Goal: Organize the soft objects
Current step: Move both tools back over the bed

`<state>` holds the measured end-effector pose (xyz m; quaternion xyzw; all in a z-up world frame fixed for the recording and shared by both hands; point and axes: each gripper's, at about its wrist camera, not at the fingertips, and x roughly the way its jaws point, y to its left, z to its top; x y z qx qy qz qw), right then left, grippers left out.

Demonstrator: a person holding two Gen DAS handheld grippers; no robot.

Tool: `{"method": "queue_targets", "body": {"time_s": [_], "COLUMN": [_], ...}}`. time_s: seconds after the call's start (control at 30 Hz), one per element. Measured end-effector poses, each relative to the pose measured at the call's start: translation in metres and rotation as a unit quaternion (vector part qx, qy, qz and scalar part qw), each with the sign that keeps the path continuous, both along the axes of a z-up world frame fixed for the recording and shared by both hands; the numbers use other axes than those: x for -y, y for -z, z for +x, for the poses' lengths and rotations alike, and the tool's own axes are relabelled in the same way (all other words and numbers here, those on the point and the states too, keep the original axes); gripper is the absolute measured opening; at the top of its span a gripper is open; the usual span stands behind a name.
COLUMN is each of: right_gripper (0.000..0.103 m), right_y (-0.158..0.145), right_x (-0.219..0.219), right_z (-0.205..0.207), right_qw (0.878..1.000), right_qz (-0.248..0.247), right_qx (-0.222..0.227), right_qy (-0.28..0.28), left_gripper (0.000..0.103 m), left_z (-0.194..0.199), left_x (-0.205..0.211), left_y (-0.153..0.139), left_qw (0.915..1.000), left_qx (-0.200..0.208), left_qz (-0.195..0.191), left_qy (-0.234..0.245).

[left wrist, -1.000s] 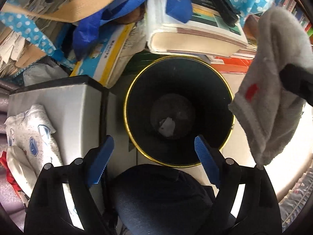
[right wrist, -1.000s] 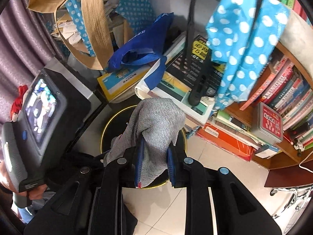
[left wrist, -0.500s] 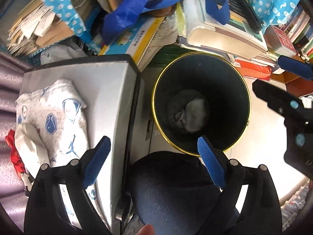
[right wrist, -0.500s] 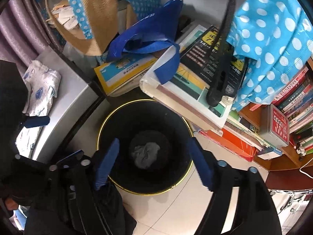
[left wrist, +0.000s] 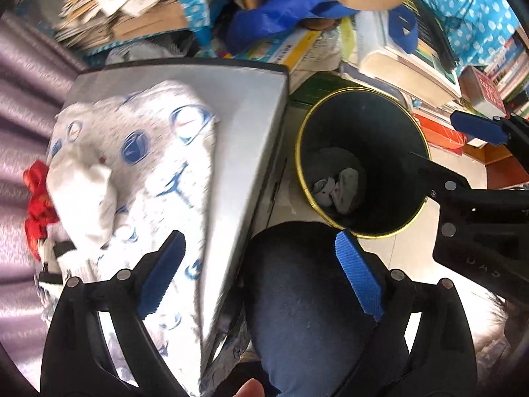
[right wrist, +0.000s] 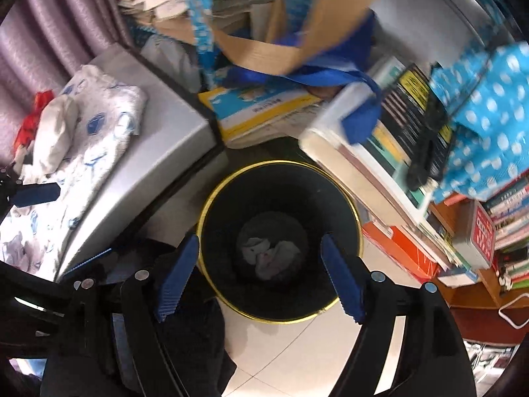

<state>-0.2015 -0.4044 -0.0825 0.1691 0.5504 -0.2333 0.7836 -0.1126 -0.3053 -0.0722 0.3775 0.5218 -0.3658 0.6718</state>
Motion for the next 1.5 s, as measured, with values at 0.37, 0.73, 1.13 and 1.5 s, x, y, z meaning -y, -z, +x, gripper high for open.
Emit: {"method": "queue_targets", "body": {"time_s": [0.37,0.73,1.13,1.5], "right_gripper": [0.073,0.073,0.073,0.073], "right_y": [-0.014,-0.028,-0.034,-0.031], "right_x": [-0.045,-0.101,-0.141,-0.173], "right_z": [0.048,0.113,0.148,0.183], "right_qw": [0.997,0.981,0.955,0.917], "right_qz": [0.008,0.01,0.01,-0.002], "right_qx": [0.02,0.037,0.031,0.024], "right_qy": [-0.077,-0.193,-0.294,-0.398], "left_gripper": [0.091,0.091,0.091,0.091], "left_z": [0.029,0.06,0.076,0.078], "left_x": [-0.06,-0.127,-0.168,-0.194], "left_y": [-0.027,-0.041,-0.043,-0.035], "left_qw": [0.9976,0.9831,0.962,0.9383], "left_qx": [0.021,0.032,0.024,0.023], "left_qz": [-0.006,-0.008,-0.009,-0.002], "left_qy": [-0.065,-0.18,-0.272,-0.345]}}
